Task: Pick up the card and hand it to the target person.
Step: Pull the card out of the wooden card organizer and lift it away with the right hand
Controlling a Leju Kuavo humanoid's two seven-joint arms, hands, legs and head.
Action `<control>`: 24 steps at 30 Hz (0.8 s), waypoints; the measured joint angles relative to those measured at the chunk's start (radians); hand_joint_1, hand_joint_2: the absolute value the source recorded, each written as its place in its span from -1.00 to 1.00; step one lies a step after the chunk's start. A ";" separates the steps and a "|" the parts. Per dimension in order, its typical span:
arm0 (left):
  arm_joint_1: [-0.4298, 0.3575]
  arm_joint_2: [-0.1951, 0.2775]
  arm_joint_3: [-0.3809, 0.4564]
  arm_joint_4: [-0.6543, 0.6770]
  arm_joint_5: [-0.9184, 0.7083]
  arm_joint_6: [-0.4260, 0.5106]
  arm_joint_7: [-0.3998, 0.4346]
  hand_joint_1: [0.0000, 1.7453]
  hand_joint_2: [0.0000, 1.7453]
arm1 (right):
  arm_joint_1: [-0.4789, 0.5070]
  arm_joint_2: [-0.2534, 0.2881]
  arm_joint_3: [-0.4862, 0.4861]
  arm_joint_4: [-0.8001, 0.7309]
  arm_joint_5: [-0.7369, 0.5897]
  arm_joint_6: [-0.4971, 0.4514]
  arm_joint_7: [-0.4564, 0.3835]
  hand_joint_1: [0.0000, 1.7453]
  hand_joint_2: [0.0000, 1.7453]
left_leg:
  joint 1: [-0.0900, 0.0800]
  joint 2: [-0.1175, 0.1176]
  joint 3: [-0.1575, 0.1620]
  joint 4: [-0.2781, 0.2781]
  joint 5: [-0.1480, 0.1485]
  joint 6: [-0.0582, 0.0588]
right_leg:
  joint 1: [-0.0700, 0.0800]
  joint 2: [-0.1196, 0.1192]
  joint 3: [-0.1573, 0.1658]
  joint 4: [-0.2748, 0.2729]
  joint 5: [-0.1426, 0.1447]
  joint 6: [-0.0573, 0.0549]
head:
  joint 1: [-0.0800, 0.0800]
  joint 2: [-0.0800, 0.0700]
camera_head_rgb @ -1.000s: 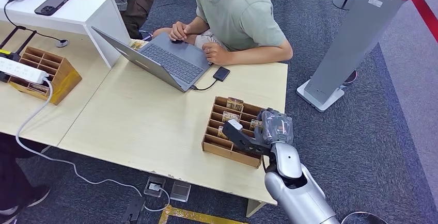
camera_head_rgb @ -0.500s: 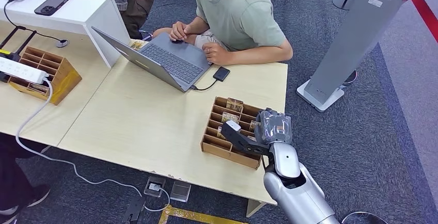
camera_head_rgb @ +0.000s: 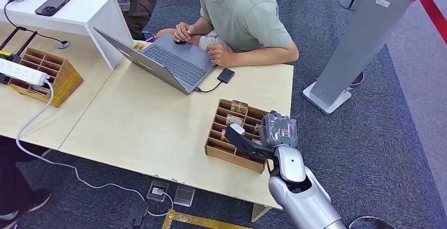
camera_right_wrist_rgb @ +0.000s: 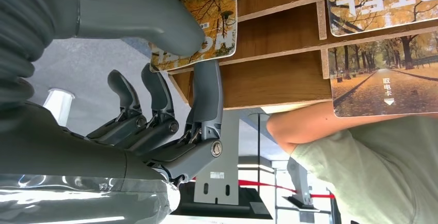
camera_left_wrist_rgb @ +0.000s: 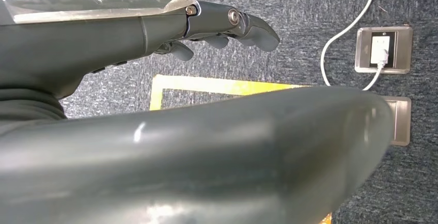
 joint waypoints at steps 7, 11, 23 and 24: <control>0.000 0.000 0.000 0.000 -0.004 0.000 0.000 -1.00 -1.00 | 0.006 -0.003 0.001 -0.014 -0.003 -0.005 0.003 0.70 1.00 | 0.000 0.000 0.000 0.000 0.000 0.000 | 0.000 0.000 0.000 0.000 0.000 0.000 | 0.000 0.000; 0.000 0.000 0.000 0.000 -0.006 -0.001 0.000 -1.00 -1.00 | 0.013 -0.009 0.002 -0.039 -0.009 -0.005 0.005 0.70 1.00 | 0.000 0.000 0.000 0.000 0.000 0.000 | 0.000 0.000 0.000 0.000 0.000 0.000 | 0.000 0.000; 0.000 0.000 0.000 0.000 -0.011 -0.011 -0.002 -1.00 -1.00 | 0.032 -0.038 -0.003 -0.144 -0.012 0.005 0.020 0.68 1.00 | 0.000 0.000 -0.001 0.000 0.000 0.000 | 0.000 0.000 0.000 0.000 0.000 0.000 | 0.000 0.000; 0.000 0.000 0.000 0.000 -0.011 -0.011 -0.002 -1.00 -1.00 | 0.034 -0.041 -0.004 -0.150 -0.013 0.005 0.021 0.68 1.00 | 0.000 0.000 -0.001 0.000 0.000 0.000 | 0.000 0.000 0.000 0.000 0.000 0.000 | 0.000 0.000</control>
